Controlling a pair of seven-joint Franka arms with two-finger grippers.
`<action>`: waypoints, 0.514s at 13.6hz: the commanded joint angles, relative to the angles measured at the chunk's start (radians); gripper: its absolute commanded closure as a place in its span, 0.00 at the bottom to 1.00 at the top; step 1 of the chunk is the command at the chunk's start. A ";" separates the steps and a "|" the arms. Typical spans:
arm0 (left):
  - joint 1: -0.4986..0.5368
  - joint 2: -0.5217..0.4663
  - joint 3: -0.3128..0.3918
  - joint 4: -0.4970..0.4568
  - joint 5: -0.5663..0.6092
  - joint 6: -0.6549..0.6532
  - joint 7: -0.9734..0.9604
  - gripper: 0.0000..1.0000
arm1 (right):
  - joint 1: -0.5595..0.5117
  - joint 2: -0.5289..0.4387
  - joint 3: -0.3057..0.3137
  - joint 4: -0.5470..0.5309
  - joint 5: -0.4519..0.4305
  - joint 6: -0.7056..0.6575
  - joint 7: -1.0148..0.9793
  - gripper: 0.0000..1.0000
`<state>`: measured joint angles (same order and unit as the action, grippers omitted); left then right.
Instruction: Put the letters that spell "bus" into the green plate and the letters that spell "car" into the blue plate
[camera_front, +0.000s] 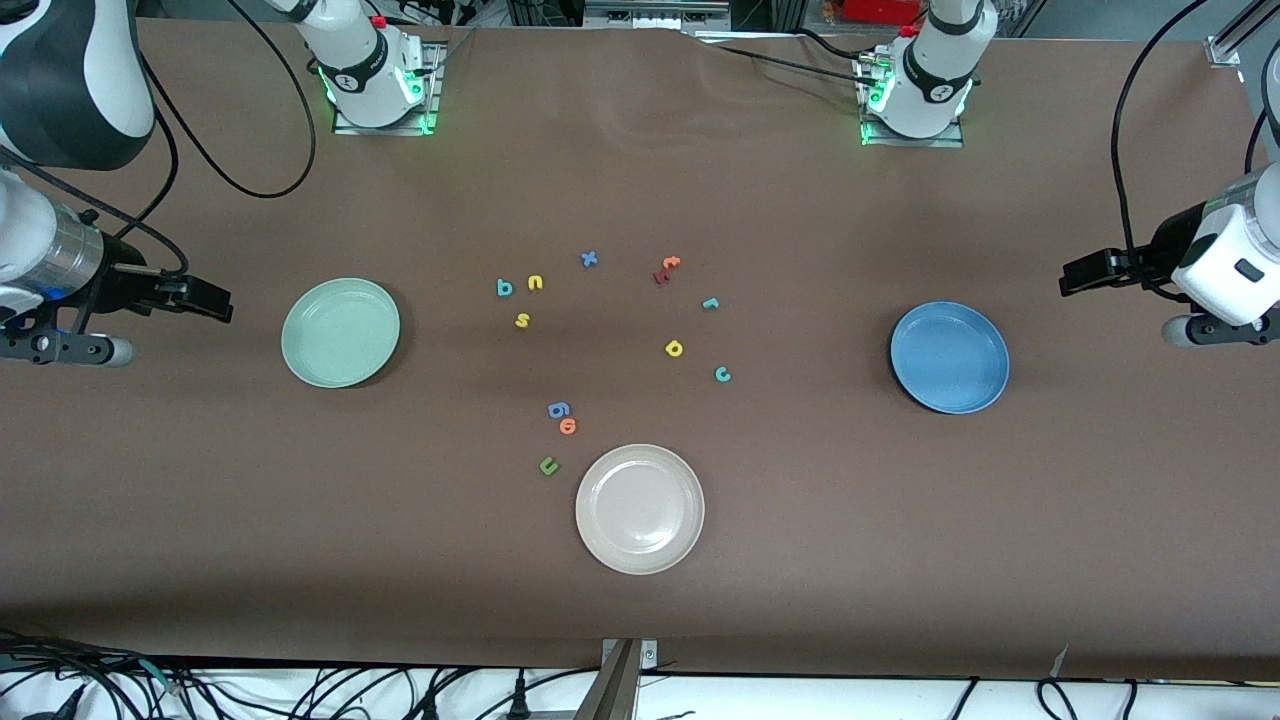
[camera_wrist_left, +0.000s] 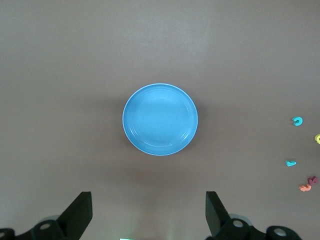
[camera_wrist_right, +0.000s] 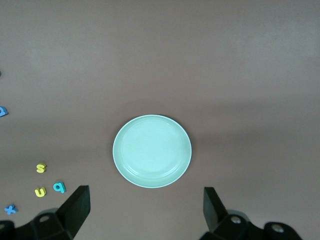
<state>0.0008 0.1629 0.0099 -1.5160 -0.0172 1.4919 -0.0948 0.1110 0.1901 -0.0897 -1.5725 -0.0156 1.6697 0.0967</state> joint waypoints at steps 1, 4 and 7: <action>0.005 0.015 0.004 0.034 -0.026 -0.024 0.026 0.00 | 0.004 -0.017 0.001 -0.007 -0.007 -0.010 -0.002 0.00; 0.007 0.015 0.004 0.034 -0.023 -0.024 0.024 0.00 | 0.004 -0.017 0.001 -0.007 -0.007 -0.010 -0.002 0.00; 0.005 0.015 0.004 0.036 -0.021 -0.024 0.026 0.00 | 0.004 -0.017 0.001 -0.007 -0.007 -0.010 0.000 0.00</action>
<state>0.0012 0.1635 0.0103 -1.5160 -0.0172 1.4918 -0.0947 0.1110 0.1901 -0.0897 -1.5725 -0.0156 1.6697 0.0967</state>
